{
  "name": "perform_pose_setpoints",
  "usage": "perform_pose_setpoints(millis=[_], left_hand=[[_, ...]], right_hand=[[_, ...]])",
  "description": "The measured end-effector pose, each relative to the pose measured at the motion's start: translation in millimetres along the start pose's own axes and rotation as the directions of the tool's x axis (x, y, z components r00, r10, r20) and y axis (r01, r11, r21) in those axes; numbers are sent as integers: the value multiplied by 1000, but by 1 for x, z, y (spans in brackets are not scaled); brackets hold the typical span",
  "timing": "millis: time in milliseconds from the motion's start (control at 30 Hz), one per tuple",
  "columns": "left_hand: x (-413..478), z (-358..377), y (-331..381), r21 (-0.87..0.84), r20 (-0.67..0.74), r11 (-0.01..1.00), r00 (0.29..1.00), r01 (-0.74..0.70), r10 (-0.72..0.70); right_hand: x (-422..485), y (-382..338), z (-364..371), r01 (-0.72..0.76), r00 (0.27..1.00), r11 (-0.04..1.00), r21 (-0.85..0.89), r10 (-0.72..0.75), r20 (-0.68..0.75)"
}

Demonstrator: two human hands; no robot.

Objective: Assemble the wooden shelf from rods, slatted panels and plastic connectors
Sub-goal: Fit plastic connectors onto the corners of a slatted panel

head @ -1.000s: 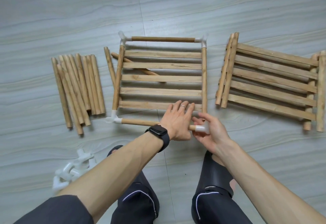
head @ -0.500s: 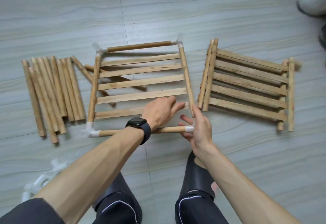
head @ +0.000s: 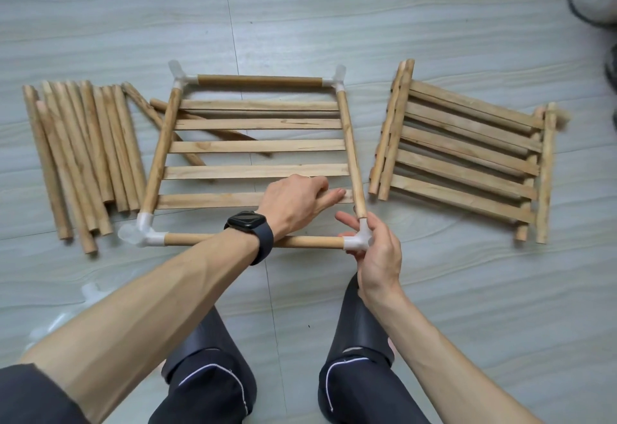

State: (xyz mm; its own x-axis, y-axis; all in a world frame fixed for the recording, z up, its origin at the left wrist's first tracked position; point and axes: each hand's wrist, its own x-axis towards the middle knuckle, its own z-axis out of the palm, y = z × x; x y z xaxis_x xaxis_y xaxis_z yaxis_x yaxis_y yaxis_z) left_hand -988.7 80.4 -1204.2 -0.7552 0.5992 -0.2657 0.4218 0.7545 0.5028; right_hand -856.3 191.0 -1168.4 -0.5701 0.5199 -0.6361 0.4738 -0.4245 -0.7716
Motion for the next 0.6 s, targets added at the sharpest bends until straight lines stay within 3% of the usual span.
perform_pose_setpoints(millis=[167,333,467,600], left_hand=[[1,-3,1,15,-4,1000,1000,-22,22],[1,-10,0,16,13,1000,1000,24,-24],[2,-17,6,33,13,999,999,34,-34],[-3,-17,11,68,30,997,999,-20,18]], right_hand=[[1,-5,2,-30,999,1000,2,30,30],[9,-17,1,-221,962,974,51,209,179],[13,-27,-3,-438,866,871,223,343,364],[13,-25,-3,-461,870,857,232,385,308]])
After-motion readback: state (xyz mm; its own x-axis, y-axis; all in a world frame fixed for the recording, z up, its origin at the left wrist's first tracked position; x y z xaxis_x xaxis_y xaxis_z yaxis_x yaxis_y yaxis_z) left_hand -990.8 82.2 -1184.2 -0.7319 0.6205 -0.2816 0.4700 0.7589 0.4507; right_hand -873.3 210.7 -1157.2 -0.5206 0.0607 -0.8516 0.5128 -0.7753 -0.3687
